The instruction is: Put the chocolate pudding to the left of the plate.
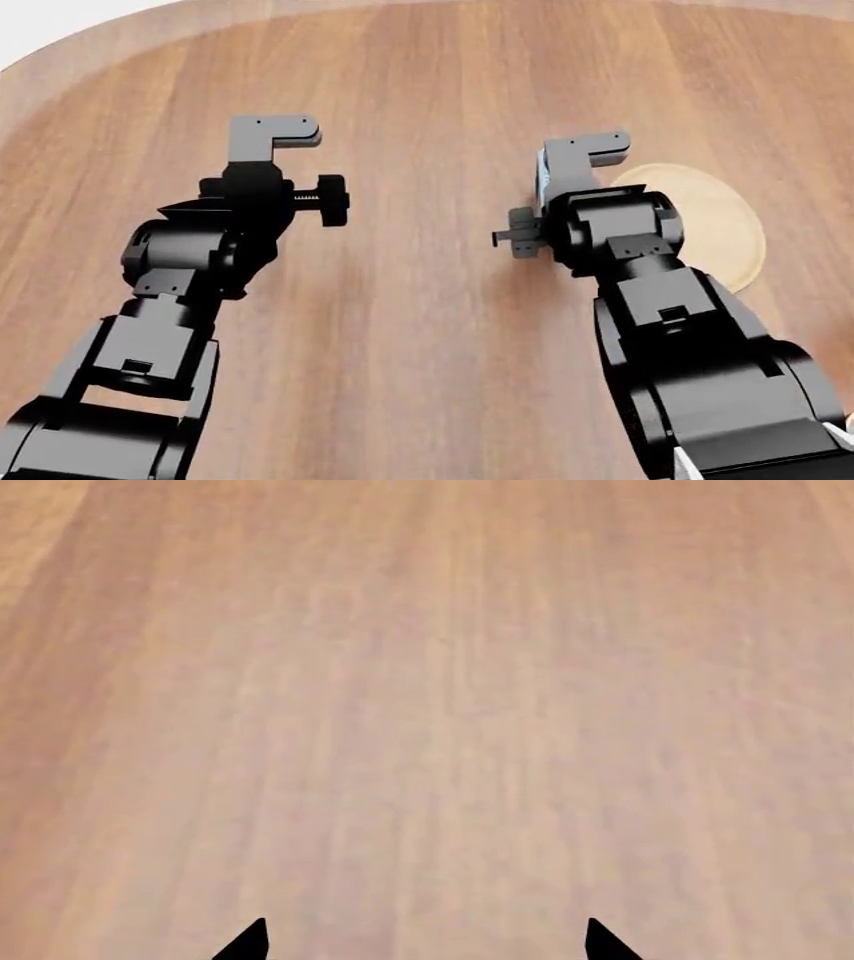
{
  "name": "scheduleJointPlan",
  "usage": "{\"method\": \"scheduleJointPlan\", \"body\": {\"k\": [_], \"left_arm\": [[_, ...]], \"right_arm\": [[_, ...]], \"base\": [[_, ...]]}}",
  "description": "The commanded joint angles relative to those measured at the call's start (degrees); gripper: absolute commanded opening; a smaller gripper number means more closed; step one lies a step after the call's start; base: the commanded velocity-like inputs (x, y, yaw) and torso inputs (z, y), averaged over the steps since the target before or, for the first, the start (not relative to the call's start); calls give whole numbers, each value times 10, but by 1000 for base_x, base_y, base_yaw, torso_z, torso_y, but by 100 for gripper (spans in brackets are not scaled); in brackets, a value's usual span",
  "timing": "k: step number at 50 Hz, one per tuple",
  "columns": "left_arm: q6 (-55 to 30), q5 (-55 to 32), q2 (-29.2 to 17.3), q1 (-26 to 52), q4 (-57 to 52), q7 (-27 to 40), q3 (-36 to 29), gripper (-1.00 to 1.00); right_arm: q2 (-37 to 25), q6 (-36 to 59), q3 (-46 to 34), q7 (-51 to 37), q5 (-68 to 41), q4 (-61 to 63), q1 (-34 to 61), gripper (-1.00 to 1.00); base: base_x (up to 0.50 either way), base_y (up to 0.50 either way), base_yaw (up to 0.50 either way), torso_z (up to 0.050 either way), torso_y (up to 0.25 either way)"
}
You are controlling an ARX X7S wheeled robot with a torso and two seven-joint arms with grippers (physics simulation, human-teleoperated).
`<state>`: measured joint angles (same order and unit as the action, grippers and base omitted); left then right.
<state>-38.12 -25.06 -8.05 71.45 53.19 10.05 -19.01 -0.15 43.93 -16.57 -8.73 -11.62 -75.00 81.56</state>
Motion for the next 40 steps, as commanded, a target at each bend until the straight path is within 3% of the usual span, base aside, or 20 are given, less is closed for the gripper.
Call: {"method": "scheduleJointPlan", "body": {"k": [1,2,20,27,35,40], "left_arm": [[-2,-2,-1,0,0,1,-1,100],[-3,-3,-1,0,-1,1,-1,100],[-6,-7,-3,-2,-8,4,-3,100],[-29,-17,-12,-18,-58,14,1,100],[-60,-30,-24,-41,-122,29,6,100],[-77,-41,-33,-60,-173,38,10,100]], "right_arm": [[1,-1,1,4,10,0,1,-100],[1,-1,1,3,9,0,1,100],[-1,-6,18,0,17,0,6,100],[-3,-19,36,-13,26,1,9,100],[-11,-34,49,-41,24,16,7,100],[-29,30,57,-54,9,145,-42,100]], "base": [[0,0,0,0,0],[0,0,0,0,0],[0,0,0,0,0],[0,0,0,0,0],[0,0,0,-11,250],[0,0,0,-11,250]]}}
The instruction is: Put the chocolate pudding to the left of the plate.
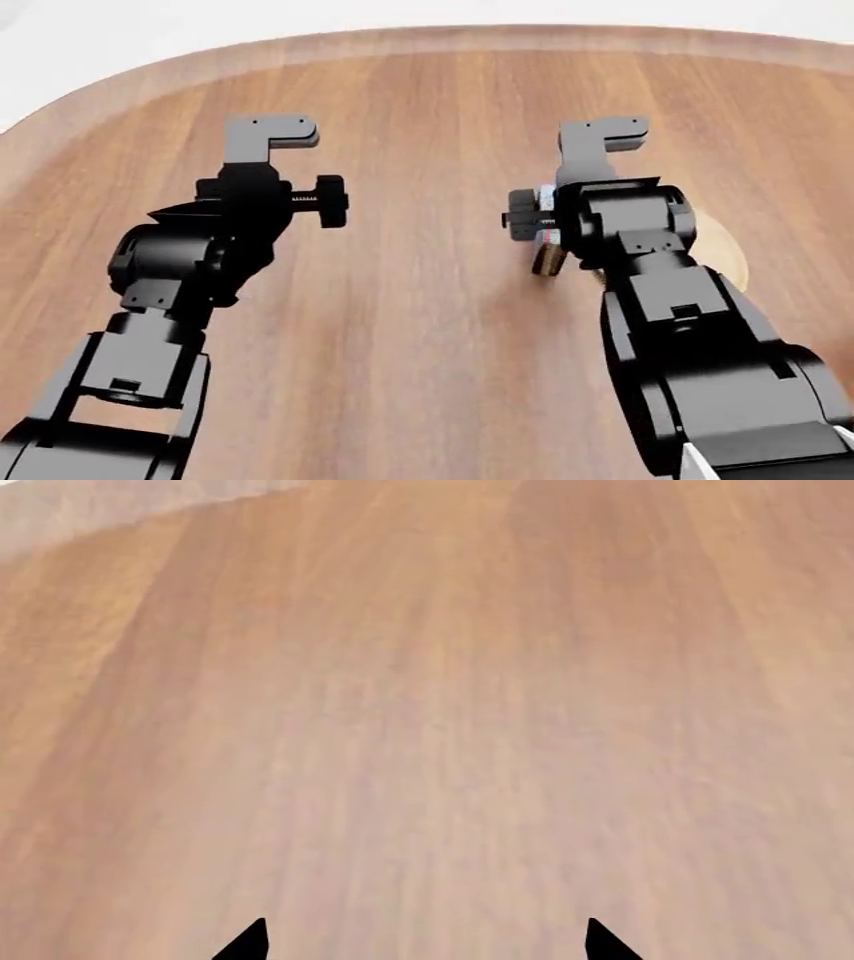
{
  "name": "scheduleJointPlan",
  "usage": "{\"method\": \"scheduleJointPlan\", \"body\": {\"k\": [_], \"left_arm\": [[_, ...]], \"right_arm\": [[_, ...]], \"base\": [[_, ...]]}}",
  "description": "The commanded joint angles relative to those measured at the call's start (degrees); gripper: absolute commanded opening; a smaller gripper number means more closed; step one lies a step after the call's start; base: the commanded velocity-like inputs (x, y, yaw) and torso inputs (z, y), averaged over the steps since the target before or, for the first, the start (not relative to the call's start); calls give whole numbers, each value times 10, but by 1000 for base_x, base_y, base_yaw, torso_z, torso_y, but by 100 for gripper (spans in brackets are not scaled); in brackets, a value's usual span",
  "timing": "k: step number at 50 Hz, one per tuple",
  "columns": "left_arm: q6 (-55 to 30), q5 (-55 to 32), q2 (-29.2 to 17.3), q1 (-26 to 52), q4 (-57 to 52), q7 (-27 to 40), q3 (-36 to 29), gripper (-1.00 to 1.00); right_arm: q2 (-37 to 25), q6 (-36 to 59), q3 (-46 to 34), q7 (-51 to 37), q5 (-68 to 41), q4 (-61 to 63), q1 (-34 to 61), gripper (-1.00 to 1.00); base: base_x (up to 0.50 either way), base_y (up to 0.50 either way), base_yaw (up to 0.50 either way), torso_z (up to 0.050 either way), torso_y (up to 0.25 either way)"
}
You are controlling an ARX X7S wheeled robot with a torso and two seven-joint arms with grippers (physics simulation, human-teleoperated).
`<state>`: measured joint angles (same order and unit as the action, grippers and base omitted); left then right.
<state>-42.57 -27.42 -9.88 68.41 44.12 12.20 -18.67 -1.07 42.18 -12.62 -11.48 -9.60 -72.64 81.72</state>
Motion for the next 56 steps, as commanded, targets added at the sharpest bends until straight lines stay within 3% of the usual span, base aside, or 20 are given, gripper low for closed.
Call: {"method": "scheduleJointPlan", "body": {"k": [1,6,13,23,33,43,56], "left_arm": [[-39,-21,-18,-34,-97,20,8,100],[-85,-46,-35,-64,-200,45,22,100],[-152,-84,-58,-99,-326,83,47,100],[-222,-153,-91,-190,-564,148,103,100],[-231,-211,-116,-295,-751,182,162,100],[-154,-198,-150,-459,-939,191,204,100],[35,-68,-163,-670,-1021,143,193,100]], "right_arm": [[-25,70,19,-28,-16,163,-59,100],[-47,180,25,-33,-42,368,-129,100],[-71,276,34,-45,-67,545,-188,100],[-101,369,70,-55,-113,797,-286,100],[-121,410,112,-81,-140,1035,-398,100],[-137,338,161,-76,-157,1222,-556,100],[-148,129,172,-54,-131,1313,-769,100]], "base": [[0,0,0,-12,250],[0,0,0,-12,250],[0,0,0,-12,250],[0,0,0,-12,250],[0,0,0,-12,250],[0,0,0,-12,250],[0,0,0,-12,250]]}}
